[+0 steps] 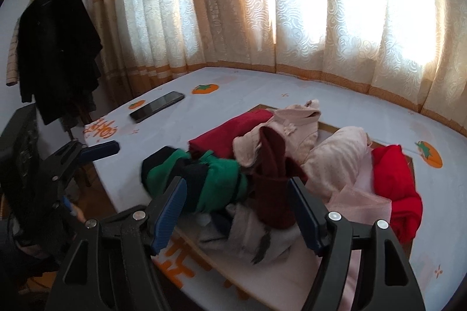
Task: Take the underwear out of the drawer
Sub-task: 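Lower both garments into the tray and open both grippers, then raise both open tools from the tray and lower them into the drawer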
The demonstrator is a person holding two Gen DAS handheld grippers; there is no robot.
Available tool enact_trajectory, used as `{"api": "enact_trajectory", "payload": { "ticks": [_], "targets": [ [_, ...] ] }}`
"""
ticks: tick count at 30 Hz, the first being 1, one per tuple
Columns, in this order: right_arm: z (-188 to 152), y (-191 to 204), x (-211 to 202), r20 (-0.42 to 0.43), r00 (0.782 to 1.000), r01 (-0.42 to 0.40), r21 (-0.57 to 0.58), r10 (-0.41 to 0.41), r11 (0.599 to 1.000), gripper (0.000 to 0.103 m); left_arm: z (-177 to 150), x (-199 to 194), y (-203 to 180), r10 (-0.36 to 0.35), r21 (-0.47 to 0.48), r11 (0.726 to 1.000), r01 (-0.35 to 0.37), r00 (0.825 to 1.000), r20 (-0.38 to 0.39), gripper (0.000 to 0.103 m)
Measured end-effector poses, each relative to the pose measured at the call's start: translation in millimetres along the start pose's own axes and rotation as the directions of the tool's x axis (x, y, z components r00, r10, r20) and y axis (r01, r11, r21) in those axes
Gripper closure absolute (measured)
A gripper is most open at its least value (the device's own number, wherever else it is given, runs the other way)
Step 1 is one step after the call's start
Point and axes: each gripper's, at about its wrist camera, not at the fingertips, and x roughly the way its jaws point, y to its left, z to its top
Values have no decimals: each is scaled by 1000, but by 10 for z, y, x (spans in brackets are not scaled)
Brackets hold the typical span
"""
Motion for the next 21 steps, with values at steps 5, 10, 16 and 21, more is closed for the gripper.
{"api": "enact_trajectory", "payload": {
  "ticks": [5, 10, 16, 21],
  "targets": [
    [-75, 76, -29, -19, 1000, 2, -27, -2, 1000, 29, -54, 20, -41, 9, 2, 1000, -9, 1000, -17, 1],
    [-146, 99, -130, -7, 1000, -3, -11, 3, 1000, 29, -89, -44, -80, -9, -9, 1000, 9, 1000, -13, 1],
    [-352, 215, -336, -17, 1000, 1, -44, -2, 999, 28, -128, -139, -149, -33, -21, 999, 33, 999, -9, 1],
    [-606, 322, -545, -46, 999, 4, -66, -7, 998, 27, -172, -221, -225, -52, -23, 998, 52, 999, -7, 1]
  ]
}}
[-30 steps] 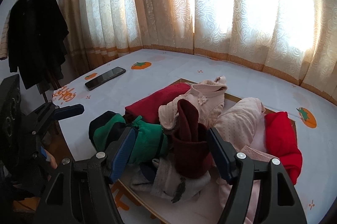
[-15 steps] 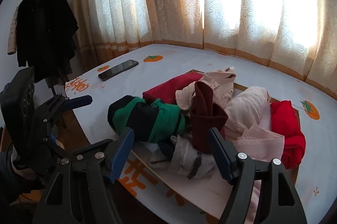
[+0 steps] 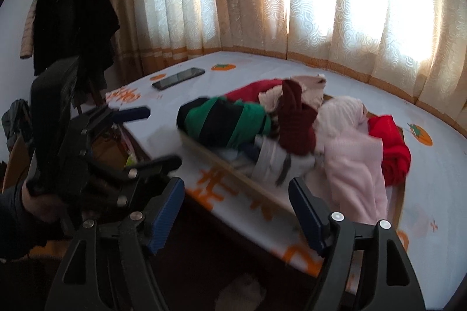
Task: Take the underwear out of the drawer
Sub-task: 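Raise both open tools from the tray and lower them into the drawer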
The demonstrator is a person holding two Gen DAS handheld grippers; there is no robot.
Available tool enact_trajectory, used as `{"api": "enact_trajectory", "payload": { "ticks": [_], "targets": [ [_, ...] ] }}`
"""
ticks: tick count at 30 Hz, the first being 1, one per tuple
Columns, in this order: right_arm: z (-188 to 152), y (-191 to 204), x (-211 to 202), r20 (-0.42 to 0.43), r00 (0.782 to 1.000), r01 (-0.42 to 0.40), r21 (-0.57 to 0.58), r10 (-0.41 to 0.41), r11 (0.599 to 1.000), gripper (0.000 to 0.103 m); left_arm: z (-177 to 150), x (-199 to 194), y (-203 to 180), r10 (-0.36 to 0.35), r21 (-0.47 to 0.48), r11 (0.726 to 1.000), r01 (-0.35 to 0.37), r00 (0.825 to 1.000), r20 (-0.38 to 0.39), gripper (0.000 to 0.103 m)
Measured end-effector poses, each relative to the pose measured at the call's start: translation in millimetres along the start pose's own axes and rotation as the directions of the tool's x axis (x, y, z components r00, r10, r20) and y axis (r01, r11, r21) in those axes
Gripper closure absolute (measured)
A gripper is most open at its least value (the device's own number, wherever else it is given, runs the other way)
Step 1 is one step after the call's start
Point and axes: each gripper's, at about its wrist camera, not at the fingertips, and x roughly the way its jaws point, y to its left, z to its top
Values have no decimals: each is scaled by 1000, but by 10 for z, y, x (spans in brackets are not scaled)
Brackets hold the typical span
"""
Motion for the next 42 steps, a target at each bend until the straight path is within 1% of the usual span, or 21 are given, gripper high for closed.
{"api": "enact_trajectory", "payload": {
  "ticks": [5, 10, 16, 21, 24, 30, 35, 38, 42],
  "targets": [
    [-254, 67, -140, -23, 1000, 7, 1, -7, 1000, 25, -50, -73, -70, -19, -4, 1000, 19, 1000, 0, 1],
    [-505, 76, -155, -60, 998, 25, 18, -24, 1000, 25, -119, -96, -137, -28, -2, 1000, 28, 1000, -12, 1],
    [-812, 29, -139, -93, 995, 27, 70, -20, 997, 25, -217, -92, -183, -40, -16, 999, 39, 999, -29, 1],
    [-1005, -66, -100, -121, 992, 35, 126, -20, 991, 25, -316, -90, -227, -38, -9, 999, 38, 998, -54, 1],
    [-1111, -119, -38, -154, 988, 45, 144, -22, 988, 25, -367, -69, -265, -35, 2, 999, 35, 996, -77, 1],
    [-1301, -174, 72, -233, 972, 50, 163, -11, 985, 25, -437, -35, -282, -29, 5, 1000, 30, 995, -99, 1],
    [-1383, -210, 157, -290, 957, 57, 166, -6, 984, 25, -485, 20, -300, -25, 10, 1000, 27, 993, -119, 1],
    [-1436, -210, 220, -330, 944, 54, 165, 4, 985, 25, -519, 45, -301, -24, 11, 1000, 26, 991, -133, 1],
    [-1518, -149, 340, -408, 913, 42, 139, 19, 989, 25, -553, 77, -289, -22, 7, 1000, 23, 989, -149, 1]
  ]
}}
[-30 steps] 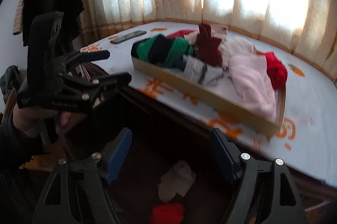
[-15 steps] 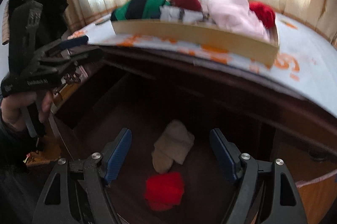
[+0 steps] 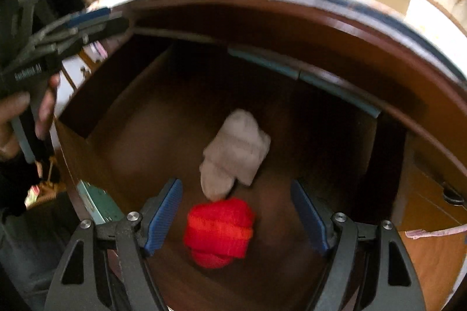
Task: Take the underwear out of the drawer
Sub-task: 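Raise both open tools from the tray and lower them into the drawer, then close the right gripper on the red sock while the left grasps the beige sock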
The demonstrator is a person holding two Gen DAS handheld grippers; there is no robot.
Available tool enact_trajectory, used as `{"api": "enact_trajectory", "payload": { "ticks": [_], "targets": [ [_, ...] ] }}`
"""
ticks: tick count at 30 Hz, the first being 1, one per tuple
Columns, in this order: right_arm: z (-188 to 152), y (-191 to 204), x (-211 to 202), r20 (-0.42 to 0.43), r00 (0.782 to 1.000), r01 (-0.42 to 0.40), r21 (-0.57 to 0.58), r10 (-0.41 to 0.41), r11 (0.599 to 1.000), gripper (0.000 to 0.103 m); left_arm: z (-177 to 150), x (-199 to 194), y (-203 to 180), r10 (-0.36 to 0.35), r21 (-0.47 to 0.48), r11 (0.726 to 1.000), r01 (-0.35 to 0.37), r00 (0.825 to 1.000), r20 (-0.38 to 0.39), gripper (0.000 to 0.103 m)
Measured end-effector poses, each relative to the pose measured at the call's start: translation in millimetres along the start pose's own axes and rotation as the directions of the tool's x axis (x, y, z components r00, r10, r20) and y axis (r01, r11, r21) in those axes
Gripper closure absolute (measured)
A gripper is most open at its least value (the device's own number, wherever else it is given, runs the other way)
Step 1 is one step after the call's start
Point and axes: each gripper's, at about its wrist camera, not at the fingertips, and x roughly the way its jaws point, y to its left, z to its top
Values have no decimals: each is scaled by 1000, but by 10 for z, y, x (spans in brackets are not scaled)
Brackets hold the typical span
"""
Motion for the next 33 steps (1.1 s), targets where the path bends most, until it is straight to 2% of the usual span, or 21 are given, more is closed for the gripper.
{"api": "enact_trajectory", "payload": {
  "ticks": [3, 8, 10, 16, 20, 24, 26, 29, 33],
  "targets": [
    [-36, 28, 90, -57, 998, -1, -24, 0, 1000, 25, -19, 8, -7, -5, 1, 1000, 5, 1000, -5, 1],
    [-54, 1, 223, -148, 988, -38, -20, 35, 999, 39, -38, 25, -34, -16, 9, 1000, 16, 1000, -19, 1],
    [-56, -35, 283, -181, 982, -48, -11, 45, 999, 41, -47, 34, -56, -26, 13, 1000, 26, 999, -27, 1],
    [-49, -84, 341, -230, 968, -105, 13, 105, 994, 52, -75, 103, -159, -43, 53, 998, 46, 997, -64, 1],
    [-92, 0, 415, -266, 954, -140, 1, 136, 990, 53, -74, 143, -244, -49, 81, 995, 56, 995, -84, 1],
    [-108, 12, 397, -264, 953, -153, -7, 145, 988, 58, -72, 154, -356, -62, 117, 990, 73, 993, -100, 1],
    [-125, 38, 376, -256, 957, -149, -32, 136, 988, 69, -69, 167, -421, -69, 141, 986, 84, 992, -110, 1],
    [-146, 101, 304, -227, 968, -128, -70, 109, 989, 80, -75, 210, -519, -78, 177, 979, 101, 988, -132, 1],
    [-168, 93, 203, -173, 980, -112, -66, 99, 992, 83, -87, 287, -635, -92, 212, 969, 128, 981, -172, 1]
  ]
}}
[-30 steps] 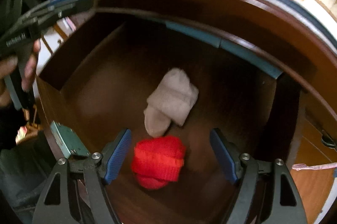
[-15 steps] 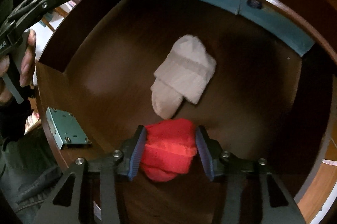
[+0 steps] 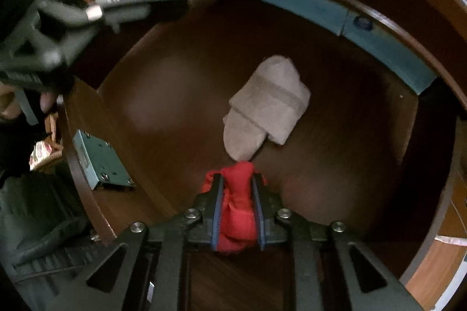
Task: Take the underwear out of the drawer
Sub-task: 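Close the right gripper on the red sock while the left grasps the beige sock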
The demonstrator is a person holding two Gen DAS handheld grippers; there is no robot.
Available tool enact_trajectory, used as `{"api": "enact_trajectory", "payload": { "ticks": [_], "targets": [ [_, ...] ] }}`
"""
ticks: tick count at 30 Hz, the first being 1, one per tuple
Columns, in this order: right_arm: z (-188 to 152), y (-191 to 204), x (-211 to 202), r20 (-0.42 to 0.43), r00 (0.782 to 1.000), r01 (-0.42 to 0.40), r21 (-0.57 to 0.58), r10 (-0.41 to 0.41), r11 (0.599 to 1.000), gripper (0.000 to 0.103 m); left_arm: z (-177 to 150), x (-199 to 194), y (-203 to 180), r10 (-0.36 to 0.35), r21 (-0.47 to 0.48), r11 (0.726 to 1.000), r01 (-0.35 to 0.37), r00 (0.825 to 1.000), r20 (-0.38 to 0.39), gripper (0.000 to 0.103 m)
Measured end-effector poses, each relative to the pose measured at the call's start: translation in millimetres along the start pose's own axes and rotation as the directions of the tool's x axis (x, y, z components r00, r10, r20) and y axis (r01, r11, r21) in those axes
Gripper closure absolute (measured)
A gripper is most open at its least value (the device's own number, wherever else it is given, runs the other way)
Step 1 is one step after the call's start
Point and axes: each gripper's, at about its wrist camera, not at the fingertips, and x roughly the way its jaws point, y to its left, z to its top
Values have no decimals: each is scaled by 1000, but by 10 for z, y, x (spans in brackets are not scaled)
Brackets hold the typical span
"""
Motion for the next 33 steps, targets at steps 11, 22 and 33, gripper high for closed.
{"api": "enact_trajectory", "payload": {
  "ticks": [11, 22, 33],
  "targets": [
    [-135, -352, -192, 102, 993, 38, 122, -50, 992, 83, 129, 358, -426, -47, 137, 988, 65, 990, -132, 1],
    [-169, -394, -242, 117, 992, 39, 132, -54, 991, 83, 225, 748, -641, -61, 217, 968, 127, 957, -285, 5],
    [-155, -498, -277, 123, 991, 38, 137, -55, 990, 83, 291, 1022, -889, -122, 247, 940, 234, 910, -397, 58]
  ]
}}
